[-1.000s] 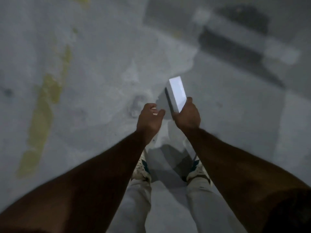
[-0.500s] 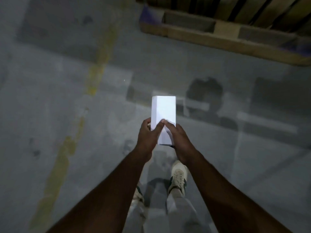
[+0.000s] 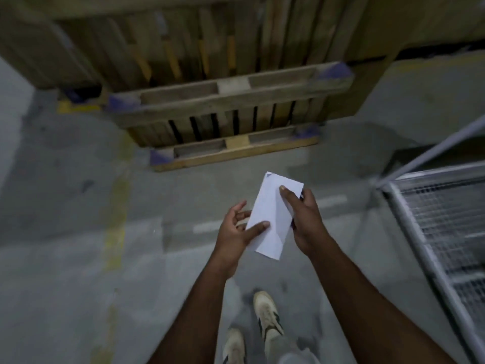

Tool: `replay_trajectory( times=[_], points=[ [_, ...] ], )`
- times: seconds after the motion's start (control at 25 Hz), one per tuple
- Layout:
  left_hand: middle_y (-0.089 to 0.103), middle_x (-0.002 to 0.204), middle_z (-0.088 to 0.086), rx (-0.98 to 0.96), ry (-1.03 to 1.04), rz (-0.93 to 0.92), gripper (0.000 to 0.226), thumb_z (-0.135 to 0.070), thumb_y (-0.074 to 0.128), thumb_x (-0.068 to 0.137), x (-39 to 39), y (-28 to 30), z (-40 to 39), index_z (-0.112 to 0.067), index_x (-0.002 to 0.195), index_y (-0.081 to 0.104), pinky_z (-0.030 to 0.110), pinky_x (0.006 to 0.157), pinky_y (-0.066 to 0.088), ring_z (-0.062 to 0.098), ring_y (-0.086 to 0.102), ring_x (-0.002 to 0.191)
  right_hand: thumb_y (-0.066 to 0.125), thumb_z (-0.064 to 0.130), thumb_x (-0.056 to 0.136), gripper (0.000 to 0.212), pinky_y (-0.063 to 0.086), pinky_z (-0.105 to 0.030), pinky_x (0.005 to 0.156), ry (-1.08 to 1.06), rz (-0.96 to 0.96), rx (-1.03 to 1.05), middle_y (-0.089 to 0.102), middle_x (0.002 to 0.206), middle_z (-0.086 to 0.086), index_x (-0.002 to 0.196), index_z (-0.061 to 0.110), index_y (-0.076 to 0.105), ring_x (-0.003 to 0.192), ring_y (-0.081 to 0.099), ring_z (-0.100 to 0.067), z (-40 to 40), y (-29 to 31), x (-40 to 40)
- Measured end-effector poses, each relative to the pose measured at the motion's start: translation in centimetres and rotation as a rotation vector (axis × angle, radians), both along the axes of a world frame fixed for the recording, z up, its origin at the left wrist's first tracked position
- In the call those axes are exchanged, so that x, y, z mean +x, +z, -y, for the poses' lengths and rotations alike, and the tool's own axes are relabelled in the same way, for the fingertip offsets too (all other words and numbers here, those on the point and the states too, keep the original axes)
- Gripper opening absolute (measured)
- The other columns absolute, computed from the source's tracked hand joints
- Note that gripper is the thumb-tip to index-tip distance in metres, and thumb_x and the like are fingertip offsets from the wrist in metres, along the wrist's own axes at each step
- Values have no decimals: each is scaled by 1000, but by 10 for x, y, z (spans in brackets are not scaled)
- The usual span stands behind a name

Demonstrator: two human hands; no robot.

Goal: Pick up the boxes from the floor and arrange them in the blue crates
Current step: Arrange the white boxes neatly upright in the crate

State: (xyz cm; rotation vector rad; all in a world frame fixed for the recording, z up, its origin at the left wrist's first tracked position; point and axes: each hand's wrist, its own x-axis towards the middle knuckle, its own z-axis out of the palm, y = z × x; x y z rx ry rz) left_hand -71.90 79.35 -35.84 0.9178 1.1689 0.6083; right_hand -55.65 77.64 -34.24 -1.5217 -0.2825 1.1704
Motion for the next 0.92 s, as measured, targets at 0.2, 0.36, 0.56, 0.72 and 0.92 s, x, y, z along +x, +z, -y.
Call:
replay_trajectory(
  times=[0.2,0.36,0.56,0.72,0.92],
  points=[
    [51,139,2,-34,103,222,89,-24,85,68,33,86,19,-22,147,45,35,87,57,23,60,120,69,22,89,49,55,-44,90,-265,-23,117,62,126,-8,134,16,49,111,63,-26,95,92,33],
    [53,145,5,-22,-40,343,83,-22,83,73,77,143,63,-16,147,45,37,94,56,22,61,123,69,18,90,46,59,-36,75,-383,22,180,67,125,-9,133,17,54,106,68,-23,181,139,47],
    [67,129,15,-97,-399,486,67,-32,73,79,138,196,157,-8,139,53,28,74,61,18,68,100,69,16,89,48,59,-35,67,-658,84,247,63,125,-5,133,27,53,98,65,-19,295,191,77],
    [71,126,12,-171,-697,484,57,-27,74,80,189,214,243,-15,133,57,49,96,56,29,68,116,72,17,87,51,59,-39,71,-844,68,325,62,128,-8,134,28,54,103,65,-26,390,212,103],
    [72,123,12,-107,-878,434,48,-12,75,85,268,240,351,-13,130,59,43,85,62,28,68,113,68,19,91,43,61,-40,72,-986,155,350,58,128,-4,130,26,51,106,62,-25,515,236,133]
  ],
)
